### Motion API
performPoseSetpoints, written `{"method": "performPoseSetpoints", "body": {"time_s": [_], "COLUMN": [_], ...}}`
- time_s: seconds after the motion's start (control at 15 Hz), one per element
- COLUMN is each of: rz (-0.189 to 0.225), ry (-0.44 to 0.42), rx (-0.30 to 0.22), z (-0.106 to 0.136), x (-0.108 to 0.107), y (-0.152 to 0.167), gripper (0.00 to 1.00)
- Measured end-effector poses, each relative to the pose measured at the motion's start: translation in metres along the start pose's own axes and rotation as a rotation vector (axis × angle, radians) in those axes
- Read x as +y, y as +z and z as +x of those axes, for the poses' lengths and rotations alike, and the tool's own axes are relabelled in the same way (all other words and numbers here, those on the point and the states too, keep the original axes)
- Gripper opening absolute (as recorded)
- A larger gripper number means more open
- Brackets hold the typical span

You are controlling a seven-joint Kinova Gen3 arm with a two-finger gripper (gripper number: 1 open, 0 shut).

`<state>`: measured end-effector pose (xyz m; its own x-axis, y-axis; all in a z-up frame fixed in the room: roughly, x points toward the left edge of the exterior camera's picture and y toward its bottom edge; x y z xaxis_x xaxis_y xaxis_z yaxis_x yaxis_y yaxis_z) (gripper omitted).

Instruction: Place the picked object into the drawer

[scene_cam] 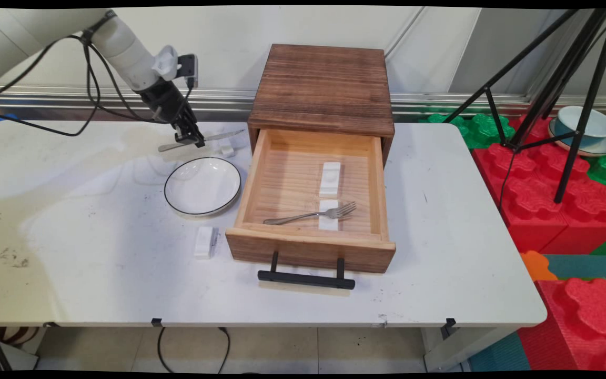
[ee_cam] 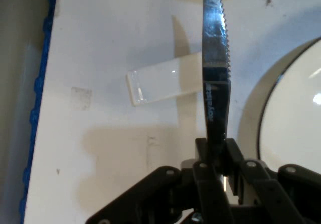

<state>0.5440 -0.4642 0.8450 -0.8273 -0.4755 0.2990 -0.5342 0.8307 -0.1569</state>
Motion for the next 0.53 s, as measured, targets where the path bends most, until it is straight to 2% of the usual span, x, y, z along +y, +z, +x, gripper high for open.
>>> {"method": "performPoseSetpoints", "body": {"time_s": [0.53], "rz": [-0.009], "ry": [0.024], "rx": [0.027], "z": [-0.006], "x": [0.025], "y": [-0.061], "gripper": [0.00]}}
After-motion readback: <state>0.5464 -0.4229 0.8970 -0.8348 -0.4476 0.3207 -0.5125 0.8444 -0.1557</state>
